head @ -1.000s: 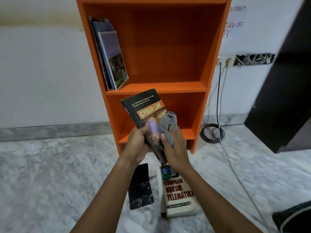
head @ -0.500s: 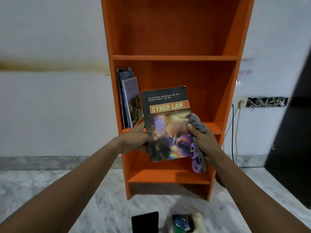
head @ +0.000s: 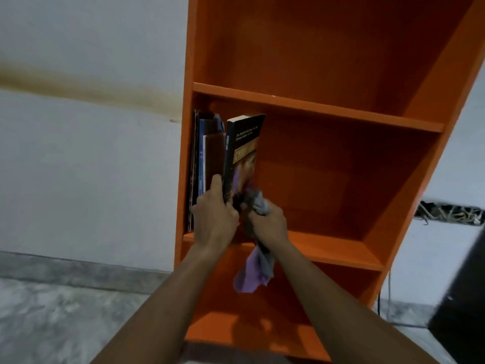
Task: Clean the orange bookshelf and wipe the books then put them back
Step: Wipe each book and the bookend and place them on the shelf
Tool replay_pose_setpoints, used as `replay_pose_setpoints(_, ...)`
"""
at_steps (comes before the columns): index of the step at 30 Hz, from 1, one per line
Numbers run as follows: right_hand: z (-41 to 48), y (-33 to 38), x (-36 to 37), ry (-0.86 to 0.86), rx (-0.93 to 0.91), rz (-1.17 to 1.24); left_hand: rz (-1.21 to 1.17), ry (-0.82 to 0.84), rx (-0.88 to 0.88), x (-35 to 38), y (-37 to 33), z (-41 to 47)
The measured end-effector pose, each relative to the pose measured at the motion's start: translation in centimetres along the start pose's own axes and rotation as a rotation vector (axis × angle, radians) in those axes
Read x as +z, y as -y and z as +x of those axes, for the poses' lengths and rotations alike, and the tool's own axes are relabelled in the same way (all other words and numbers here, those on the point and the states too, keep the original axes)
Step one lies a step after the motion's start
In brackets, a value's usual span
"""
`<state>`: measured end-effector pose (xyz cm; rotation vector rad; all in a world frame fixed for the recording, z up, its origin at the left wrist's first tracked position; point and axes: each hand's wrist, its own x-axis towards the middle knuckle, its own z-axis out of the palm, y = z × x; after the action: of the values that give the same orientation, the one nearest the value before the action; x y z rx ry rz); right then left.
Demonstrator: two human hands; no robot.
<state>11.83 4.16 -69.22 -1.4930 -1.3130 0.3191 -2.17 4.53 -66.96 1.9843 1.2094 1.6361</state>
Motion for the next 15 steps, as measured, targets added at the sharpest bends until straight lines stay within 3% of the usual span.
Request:
replay_pose_setpoints(5, 3.3, -1.4, 5.0, 0.127, 0.059, -0.007, 0.147, -0.086, -0.037, 1.6, 3.8, 0.5)
replay_pose_setpoints(10, 3.2, -2.3, 6.3, 0.069, 0.055, -0.055, 0.394, -0.056, -0.095, 0.4, 5.8, 0.8)
replay_pose_setpoints(15, 2.4, -1.9, 6.1, 0.017, 0.010, -0.054, 0.392, -0.024, -0.084, -0.2, 7.2, -0.6)
